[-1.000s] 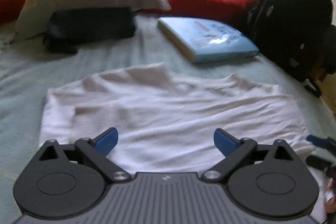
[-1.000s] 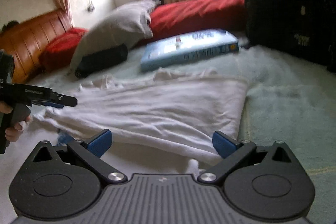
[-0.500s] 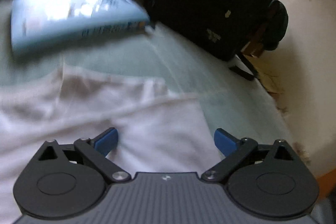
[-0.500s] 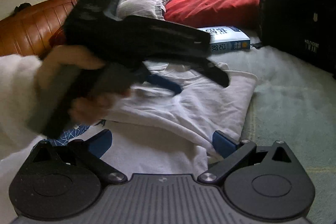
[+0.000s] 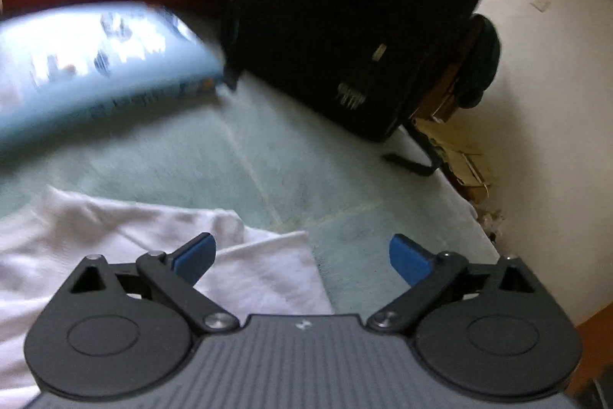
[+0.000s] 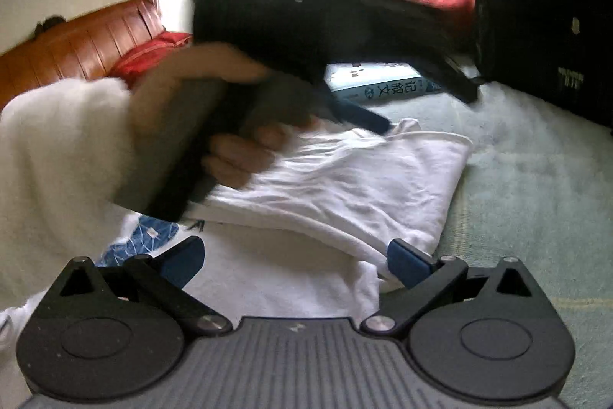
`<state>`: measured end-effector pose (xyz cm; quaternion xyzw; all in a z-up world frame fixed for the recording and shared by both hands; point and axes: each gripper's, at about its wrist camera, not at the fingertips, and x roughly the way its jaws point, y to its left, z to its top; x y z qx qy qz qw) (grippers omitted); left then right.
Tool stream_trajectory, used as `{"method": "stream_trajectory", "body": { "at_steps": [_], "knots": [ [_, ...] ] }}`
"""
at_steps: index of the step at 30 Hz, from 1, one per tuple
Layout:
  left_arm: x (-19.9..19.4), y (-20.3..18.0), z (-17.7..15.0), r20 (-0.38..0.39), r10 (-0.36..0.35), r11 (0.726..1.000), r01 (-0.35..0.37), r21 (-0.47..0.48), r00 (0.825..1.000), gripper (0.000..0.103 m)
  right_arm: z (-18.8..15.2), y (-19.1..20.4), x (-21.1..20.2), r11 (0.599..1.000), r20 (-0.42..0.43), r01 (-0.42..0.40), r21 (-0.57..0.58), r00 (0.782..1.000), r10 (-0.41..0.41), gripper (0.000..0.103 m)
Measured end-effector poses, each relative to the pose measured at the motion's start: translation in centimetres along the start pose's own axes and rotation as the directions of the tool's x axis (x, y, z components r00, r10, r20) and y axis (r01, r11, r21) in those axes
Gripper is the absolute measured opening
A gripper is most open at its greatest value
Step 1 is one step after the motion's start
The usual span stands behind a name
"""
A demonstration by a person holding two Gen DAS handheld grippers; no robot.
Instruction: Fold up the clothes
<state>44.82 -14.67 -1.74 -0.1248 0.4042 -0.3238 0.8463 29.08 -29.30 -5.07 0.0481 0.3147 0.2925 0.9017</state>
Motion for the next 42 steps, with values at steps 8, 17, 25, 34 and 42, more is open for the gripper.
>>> {"method": "stream_trajectory", "body": {
  "at_steps": [8, 17, 25, 34, 42],
  "knots": [
    [-15.2, 4.0, -2.3, 0.125, 0.302, 0.947, -0.313, 0.076, 0.945, 0.098, 0.2, -1.7, -0.5, 0.996, 0.039, -0.023, 0.082, 0.999, 0.020, 0.103],
    [-25.6, 16.6, -10.3, 0.112, 0.421, 0.849, -0.348, -0.398, 0.900, 0.090, 0.3, -2.3, -2.0, 0.984, 0.128, -0.134, 0.120, 0.985, 0.118, 0.103],
    [-23.4, 19.5, -12.2, 0.096, 0.373, 0.833, -0.287, -0.473, 0.923, 0.083, 0.3, -2.4, -1.8, 0.983, 0.126, -0.123, 0.134, 0.986, 0.106, 0.103],
    [-21.7, 19.8, -10.5, 0.065, 0.405, 0.841, -0.344, -0.417, 0.912, 0.060, 0.3, -2.5, -1.7, 0.984, 0.125, -0.114, 0.140, 0.987, 0.096, 0.103],
    [-21.3, 20.5, -10.1, 0.016, 0.438, 0.841, -0.403, -0.361, 0.899, 0.034, 0.3, -2.5, -1.6, 0.985, 0.120, -0.102, 0.139, 0.989, 0.086, 0.103]
  ]
}}
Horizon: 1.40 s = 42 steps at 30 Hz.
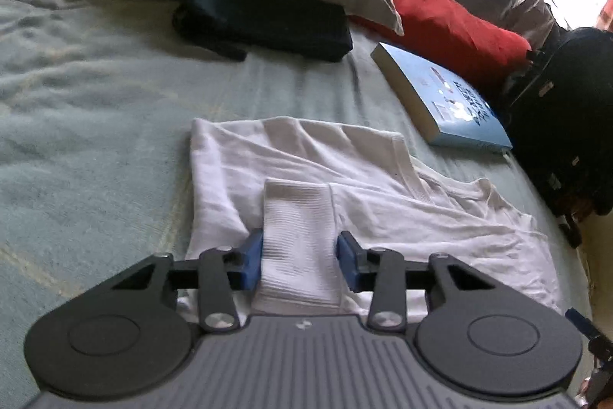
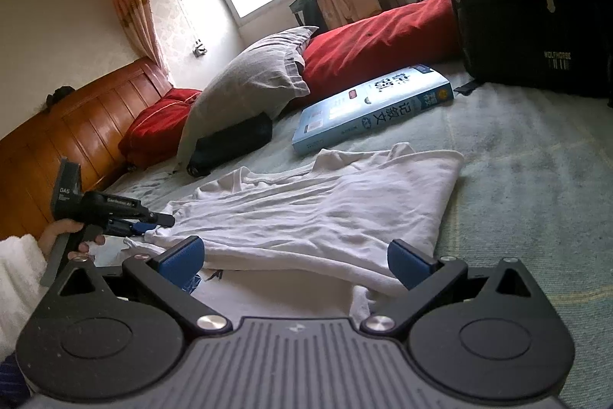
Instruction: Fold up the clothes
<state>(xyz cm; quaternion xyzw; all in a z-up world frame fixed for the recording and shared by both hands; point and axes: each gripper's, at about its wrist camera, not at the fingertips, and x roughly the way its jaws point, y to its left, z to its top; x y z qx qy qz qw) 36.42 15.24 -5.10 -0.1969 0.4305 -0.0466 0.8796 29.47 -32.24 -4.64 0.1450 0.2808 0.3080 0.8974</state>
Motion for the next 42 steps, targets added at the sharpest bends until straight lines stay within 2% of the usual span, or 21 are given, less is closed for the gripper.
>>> {"method": "stream_trajectory", "body": {
  "at_steps": [1, 3, 6, 11, 14, 17, 19, 22, 26, 28, 30, 32, 33, 35, 36, 39, 40, 41, 42],
  "knots": [
    [-0.2, -0.9, -0.1, 0.004, 0.023, 0.998, -0.023, 0.052, 1.000, 0.023, 0.0, 0.0, 0.0, 1.000, -0.001, 0.004, 0.001, 1.000, -0.004, 0.103],
    [-0.7, -2.6, -0.5, 0.036, 0.052, 0.987, -0.057, 0.149, 0.998, 0.009, 0.0, -0.2, 0.1, 1.000, 0.000, 0.010, 0.007, 1.000, -0.010, 0.103],
    [-1.6, -3.4, -0.5, 0.085, 0.065, 0.984, -0.078, 0.161, 0.994, 0.007, 0.0, -0.3, -0.1, 1.000, 0.012, 0.006, 0.015, 1.000, -0.006, 0.103],
    [-2.1, -2.9, 0.0, 0.114, 0.085, 0.987, -0.100, 0.124, 0.990, 0.007, 0.1, -0.7, -0.3, 0.999, 0.030, 0.002, 0.032, 1.000, -0.003, 0.103],
    [-1.3, -2.1, -0.1, 0.093, 0.106, 0.988, -0.115, 0.106, 0.990, 0.007, 0.1, -0.8, -0.3, 0.999, 0.029, 0.005, 0.035, 1.000, -0.006, 0.103],
    [-0.9, -2.0, -0.4, 0.085, 0.123, 0.984, -0.132, 0.116, 0.989, 0.012, 0.1, -0.6, 0.0, 1.000, 0.018, 0.014, 0.025, 1.000, -0.014, 0.103],
    [-1.2, -2.0, -0.3, 0.095, 0.139, 0.983, -0.149, 0.106, 0.986, 0.022, 0.0, -0.6, 0.2, 1.000, 0.013, 0.021, 0.022, 1.000, -0.021, 0.103],
    [-2.6, -1.8, 0.2, 0.137, 0.178, 0.979, -0.189, 0.071, 0.974, 0.024, 0.0, -0.5, 0.1, 0.999, 0.022, 0.029, 0.014, 0.999, -0.030, 0.103],
    [-4.1, -3.3, 0.2, 0.185, 0.173, 0.975, -0.195, 0.110, 0.967, 0.032, 0.0, 0.1, 0.0, 0.999, 0.046, -0.009, -0.030, 0.999, 0.010, 0.103],
    [-3.9, -5.6, 0.1, 0.161, 0.104, 0.978, -0.130, 0.162, 0.981, 0.038, -0.1, 0.3, 0.9, 0.999, 0.006, -0.011, -0.036, 1.000, 0.011, 0.103],
    [-3.4, -8.3, -0.1, 0.120, 0.028, 0.976, -0.053, 0.213, 0.992, 0.041, -0.3, 0.1, 1.9, 0.998, -0.047, 0.044, -0.037, 0.998, -0.046, 0.103],
    [-2.4, -11.4, -0.3, 0.058, -0.055, 0.963, 0.038, 0.268, 0.997, 0.045, -0.5, -0.1, 2.7, 0.995, -0.088, 0.087, -0.042, 0.992, -0.091, 0.103],
    [-1.7, -13.3, -0.5, 0.018, -0.100, 0.951, 0.090, 0.295, 0.995, 0.045, -0.5, -0.1, 2.6, 0.996, -0.086, 0.085, -0.039, 0.992, -0.088, 0.103],
    [0.0, -17.2, -1.0, -0.067, -0.193, 0.920, 0.204, 0.335, 0.979, 0.046, -0.4, -0.2, 2.4, 0.996, -0.087, 0.079, -0.030, 0.993, -0.082, 0.103],
    [0.9, -19.2, -1.3, -0.109, -0.236, 0.900, 0.260, 0.351, 0.966, 0.047, -0.4, -0.3, 2.4, 0.997, -0.089, 0.077, -0.025, 0.993, -0.079, 0.103],
    [4.1, -24.4, -2.3, -0.237, -0.339, 0.841, 0.406, 0.357, 0.911, 0.047, -0.5, -0.4, 2.0, 0.997, -0.087, 0.072, -0.016, 0.994, -0.073, 0.103],
    [5.3, -25.8, -2.8, -0.273, -0.356, 0.824, 0.438, 0.360, 0.893, 0.048, -0.5, -0.4, 2.0, 0.997, -0.087, 0.071, -0.012, 0.994, -0.072, 0.103],
    [6.4, -27.0, -3.2, -0.298, -0.358, 0.812, 0.452, 0.368, 0.885, 0.048, -0.5, -0.5, 2.0, 0.997, -0.087, 0.070, -0.008, 0.994, -0.071, 0.103],
    [7.7, -28.1, -3.5, -0.315, -0.344, 0.811, 0.449, 0.376, 0.885, 0.048, -0.5, -0.6, 1.9, 0.997, -0.085, 0.071, -0.004, 0.994, -0.071, 0.103]
  ]
}}
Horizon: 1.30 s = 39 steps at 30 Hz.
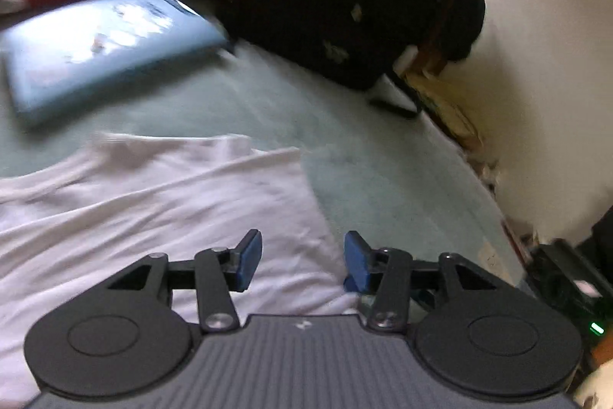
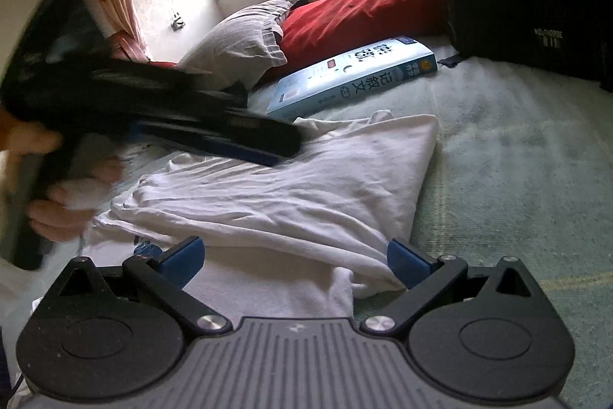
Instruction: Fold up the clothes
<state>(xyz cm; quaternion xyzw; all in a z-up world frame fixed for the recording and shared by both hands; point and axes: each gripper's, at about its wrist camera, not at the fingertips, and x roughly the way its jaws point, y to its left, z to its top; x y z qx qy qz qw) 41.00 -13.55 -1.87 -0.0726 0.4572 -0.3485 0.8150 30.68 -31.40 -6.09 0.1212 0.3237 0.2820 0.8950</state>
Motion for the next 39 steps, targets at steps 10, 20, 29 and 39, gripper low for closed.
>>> {"method": "stream_trajectory", "body": {
  "at_steps": [10, 20, 29, 39],
  "knots": [
    [7.1, -0.3, 4.4, -0.026, -0.054, 0.998, 0.053, -0.041, 0.998, 0.055, 0.0, -0.6, -0.1, 0.999, 0.001, 0.024, 0.031, 1.000, -0.024, 0.103],
    [5.4, 2.1, 3.9, 0.065, 0.045, 0.998, -0.042, -0.043, 0.997, 0.062, -0.1, -0.2, -0.6, 0.999, 0.022, 0.019, 0.037, 1.000, -0.020, 0.103],
    [-0.4, 0.9, 4.1, 0.142, 0.174, 0.983, -0.181, 0.034, 0.974, 0.062, 0.1, -0.7, -1.1, 0.999, 0.039, -0.005, 0.051, 0.999, 0.003, 0.103],
    [-20.8, -0.2, -3.1, 0.137, 0.433, 0.884, -0.449, 0.131, 0.891, 0.075, 0.6, 1.6, -4.2, 0.997, 0.039, 0.032, 0.076, 0.999, -0.035, 0.103]
  ]
}}
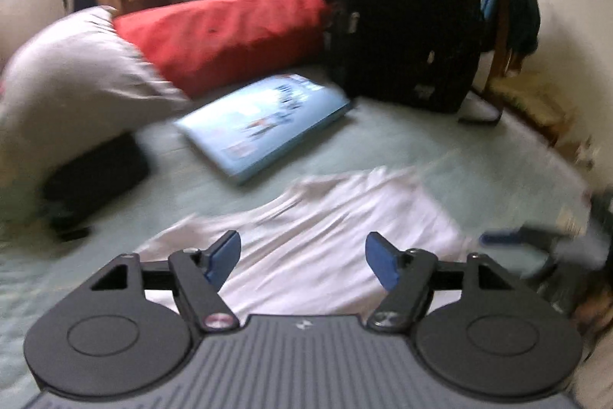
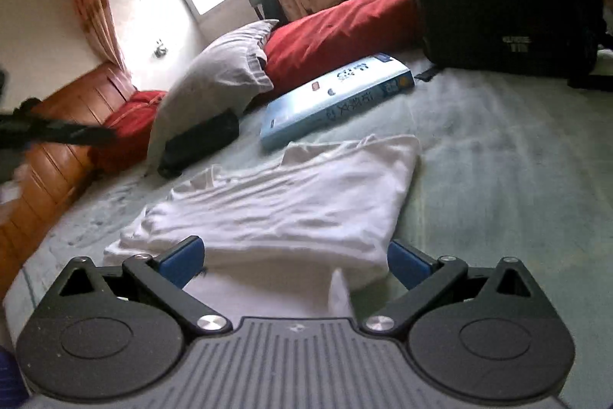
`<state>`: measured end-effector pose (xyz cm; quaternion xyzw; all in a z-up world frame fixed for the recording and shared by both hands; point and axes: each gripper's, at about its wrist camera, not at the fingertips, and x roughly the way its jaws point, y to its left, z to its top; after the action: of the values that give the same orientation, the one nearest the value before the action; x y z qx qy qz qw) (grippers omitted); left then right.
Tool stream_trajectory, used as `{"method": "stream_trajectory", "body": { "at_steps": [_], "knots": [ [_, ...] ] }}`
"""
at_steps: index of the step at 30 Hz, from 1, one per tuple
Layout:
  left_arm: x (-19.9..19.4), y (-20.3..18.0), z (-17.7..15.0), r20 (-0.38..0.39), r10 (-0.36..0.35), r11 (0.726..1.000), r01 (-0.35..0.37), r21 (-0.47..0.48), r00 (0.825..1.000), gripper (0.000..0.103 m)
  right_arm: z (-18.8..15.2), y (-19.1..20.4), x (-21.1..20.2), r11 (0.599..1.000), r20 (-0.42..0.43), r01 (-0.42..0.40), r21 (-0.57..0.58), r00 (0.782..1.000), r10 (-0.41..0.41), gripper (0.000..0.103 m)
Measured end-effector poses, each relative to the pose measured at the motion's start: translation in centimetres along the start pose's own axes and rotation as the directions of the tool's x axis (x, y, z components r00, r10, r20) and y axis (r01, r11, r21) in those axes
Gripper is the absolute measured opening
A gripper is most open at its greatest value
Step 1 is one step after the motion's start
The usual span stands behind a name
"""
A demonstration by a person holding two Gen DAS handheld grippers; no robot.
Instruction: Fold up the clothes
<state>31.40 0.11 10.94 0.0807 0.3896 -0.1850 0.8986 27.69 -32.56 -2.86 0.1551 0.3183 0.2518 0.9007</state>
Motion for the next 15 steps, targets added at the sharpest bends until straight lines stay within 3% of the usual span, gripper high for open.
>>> {"method": "stream_trajectory", "body": {
  "at_steps": [3, 6, 10, 13, 15],
  "knots": [
    [-3.1, 1.6, -3.1, -0.038, 0.025, 1.000, -0.025, 0.007, 0.999, 0.085, -0.5, 2.7, -2.2, 0.998, -0.027, 0.005, -0.067, 1.000, -0.007, 0.103],
    [-4.1, 2.2, -7.2, -0.074, -0.001, 0.999, -0.002, -0.032, 0.997, 0.085, -1.2, 5.7, -4.2, 0.991, -0.050, 0.006, -0.133, 0.999, -0.013, 0.103],
    [-1.1, 1.2, -13.5, -0.152, -0.132, 0.986, 0.114, -0.122, 0.980, 0.085, -2.7, 9.0, -5.2, 0.989, -0.081, -0.014, -0.147, 0.997, 0.002, 0.103],
    [1.4, 0.6, -17.4, -0.241, -0.181, 0.971, 0.135, -0.196, 0.953, 0.082, -4.1, 10.8, -5.9, 0.990, -0.099, -0.011, -0.139, 0.995, -0.003, 0.103],
    [1.2, 0.6, -19.1, -0.226, -0.202, 0.965, 0.154, -0.212, 0.953, 0.082, -5.1, 11.8, -6.6, 0.991, -0.109, -0.009, -0.131, 0.994, -0.005, 0.103]
  ]
}}
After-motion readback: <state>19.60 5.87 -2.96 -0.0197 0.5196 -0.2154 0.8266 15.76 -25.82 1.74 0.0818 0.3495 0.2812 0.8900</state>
